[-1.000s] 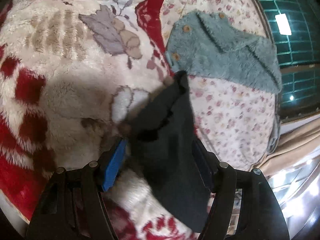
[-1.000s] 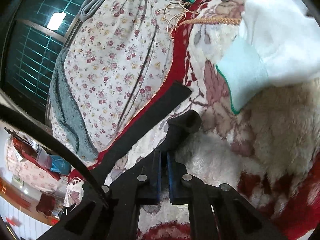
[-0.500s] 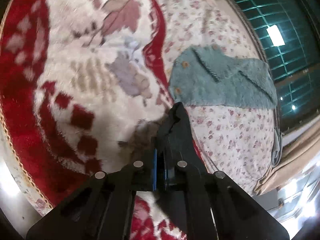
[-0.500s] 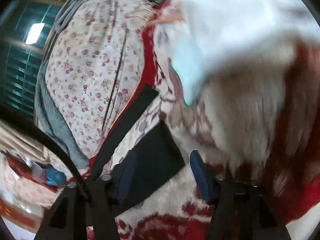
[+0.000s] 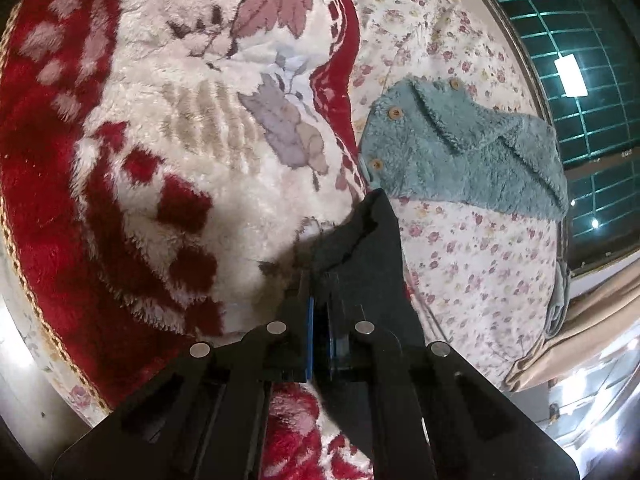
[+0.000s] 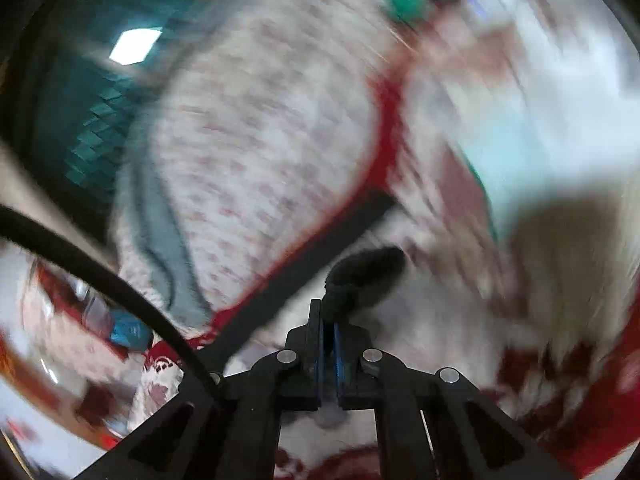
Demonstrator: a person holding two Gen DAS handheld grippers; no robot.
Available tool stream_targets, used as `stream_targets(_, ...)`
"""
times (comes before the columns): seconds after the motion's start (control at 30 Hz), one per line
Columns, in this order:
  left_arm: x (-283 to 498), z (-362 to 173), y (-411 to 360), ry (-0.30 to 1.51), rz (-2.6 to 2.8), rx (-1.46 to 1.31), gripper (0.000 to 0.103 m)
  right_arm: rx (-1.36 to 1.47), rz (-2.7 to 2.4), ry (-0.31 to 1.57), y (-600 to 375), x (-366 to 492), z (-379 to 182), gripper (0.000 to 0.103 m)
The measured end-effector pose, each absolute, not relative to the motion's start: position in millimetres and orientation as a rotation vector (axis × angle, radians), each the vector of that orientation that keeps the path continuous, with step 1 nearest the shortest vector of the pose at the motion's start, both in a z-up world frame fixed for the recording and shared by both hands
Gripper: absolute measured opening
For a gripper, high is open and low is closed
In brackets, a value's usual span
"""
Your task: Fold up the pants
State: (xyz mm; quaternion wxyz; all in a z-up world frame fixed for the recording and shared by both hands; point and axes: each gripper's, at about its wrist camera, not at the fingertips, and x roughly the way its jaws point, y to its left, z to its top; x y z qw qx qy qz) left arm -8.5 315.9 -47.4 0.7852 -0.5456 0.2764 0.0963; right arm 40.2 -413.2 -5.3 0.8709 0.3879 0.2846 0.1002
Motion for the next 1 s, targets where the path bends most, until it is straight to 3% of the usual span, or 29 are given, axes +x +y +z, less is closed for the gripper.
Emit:
stream_targets(0.13, -6.1, -61.8, 317.1, 0.638, 0.201, -1.232, 0.003, 0.725, 0.138, 0.627, -412.0, 27.1, 11.9, 0.003)
stream_targets(0.27, -11.1, -74.0, 320.4, 0.659, 0.176, -1.280, 0.004, 0.575, -0.283, 1.081, -423.4, 42.7, -56.6, 0.009)
stream_targets(0.43, -8.9, -67.5, 321.4, 0.674, 0.152, -1.245, 0.004, 0.649, -0.280, 0.974, -432.2, 12.3, -52.6, 0.014)
stream_targets(0.53, -5.2, -67.2, 320.9, 0.677, 0.143, -1.250, 0.004, 0.747, -0.085, 0.937, -424.3, 13.5, -49.4, 0.031)
stream_targets(0.57, -5.1, -68.7, 320.8, 0.678, 0.142, -1.257, 0.004, 0.826, -0.005, 0.921, -422.5, 11.7, -52.0, 0.047)
stream_targets(0.6, -5.1, -71.5, 321.0, 0.681, 0.140, -1.273, 0.004, 0.903, 0.035, 0.920, -420.2, 11.3, -56.5, 0.054)
stream_targets(0.77, -5.4, -81.6, 321.8, 0.689, 0.113, -1.326, 0.009, 1.119, 0.050, 0.955, -417.6, 12.2, -87.9, 0.054)
stream_targets(0.83, -4.5, -84.8, 321.5, 0.688, 0.097, -1.352, 0.017, 1.222, 0.042, 0.962, -419.0, 13.0, -104.9, 0.054)
stream_targets(0.93, -1.8, -86.9, 321.1, 0.678, 0.075, -1.390, 0.020, 1.250, 0.042, 0.921, -422.2, 16.5, -108.6, 0.054)
stream_targets(0.97, -1.2, -85.1, 320.6, 0.672, 0.070, -1.379, 0.020, 1.241, 0.053, 0.905, -422.4, 17.5, -106.3, 0.046)
stream_targets(1.0, -0.3, -81.6, 319.8, 0.676, 0.073, -1.346, 0.015, 1.202, 0.059, 0.890, -421.7, 20.7, -102.0, 0.015)
